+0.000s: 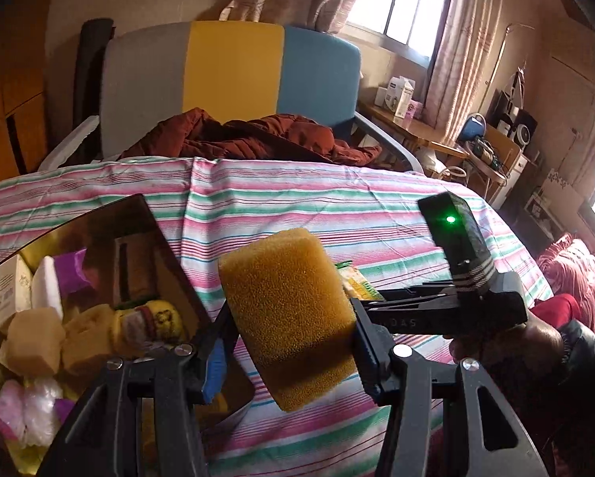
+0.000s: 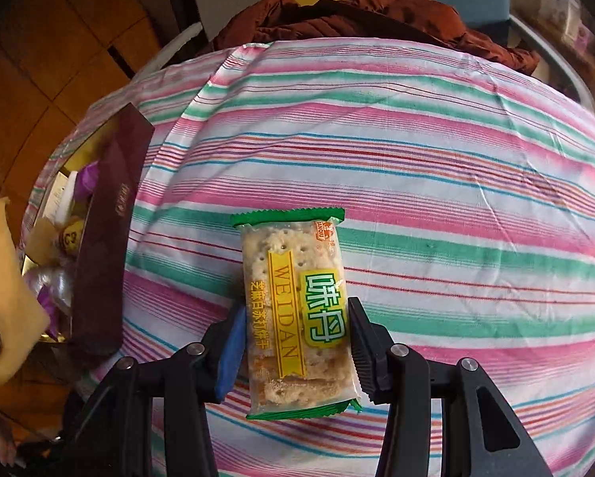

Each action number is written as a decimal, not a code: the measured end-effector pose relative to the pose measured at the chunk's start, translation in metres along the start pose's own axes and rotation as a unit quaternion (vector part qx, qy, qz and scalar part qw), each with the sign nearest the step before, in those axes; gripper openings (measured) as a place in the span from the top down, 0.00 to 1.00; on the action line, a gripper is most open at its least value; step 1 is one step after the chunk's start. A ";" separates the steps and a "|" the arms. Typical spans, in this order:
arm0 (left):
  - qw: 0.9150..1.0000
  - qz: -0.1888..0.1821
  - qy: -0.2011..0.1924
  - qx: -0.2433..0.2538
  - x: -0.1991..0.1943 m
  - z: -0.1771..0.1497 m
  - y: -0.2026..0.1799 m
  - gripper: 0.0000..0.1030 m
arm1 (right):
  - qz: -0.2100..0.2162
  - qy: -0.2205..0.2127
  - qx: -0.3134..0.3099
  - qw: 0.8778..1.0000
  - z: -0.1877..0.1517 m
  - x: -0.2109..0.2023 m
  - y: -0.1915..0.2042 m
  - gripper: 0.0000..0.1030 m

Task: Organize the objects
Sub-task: 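Carry the yellow sponge with the left gripper while the right carries the cracker packet to the tray, then drop the cracker packet in the tray with the right gripper while the left releases the sponge there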

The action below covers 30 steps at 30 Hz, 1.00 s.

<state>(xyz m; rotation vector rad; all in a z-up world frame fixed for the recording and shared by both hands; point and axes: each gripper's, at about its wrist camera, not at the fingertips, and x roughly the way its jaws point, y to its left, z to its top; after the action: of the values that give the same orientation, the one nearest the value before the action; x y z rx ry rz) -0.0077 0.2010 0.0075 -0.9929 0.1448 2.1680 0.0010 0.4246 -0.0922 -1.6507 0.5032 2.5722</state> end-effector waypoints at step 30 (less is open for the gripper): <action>0.987 0.074 -0.029 -0.139 -0.031 -0.022 0.144 0.48 | 0.100 -0.055 -0.137 0.984 0.087 -0.011 0.210 0.53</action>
<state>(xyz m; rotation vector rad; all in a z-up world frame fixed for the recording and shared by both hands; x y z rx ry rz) -0.0765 0.0704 -0.0137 -1.0999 -0.1191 2.3978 -0.1148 0.2525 0.0021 -1.5915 0.3361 2.9789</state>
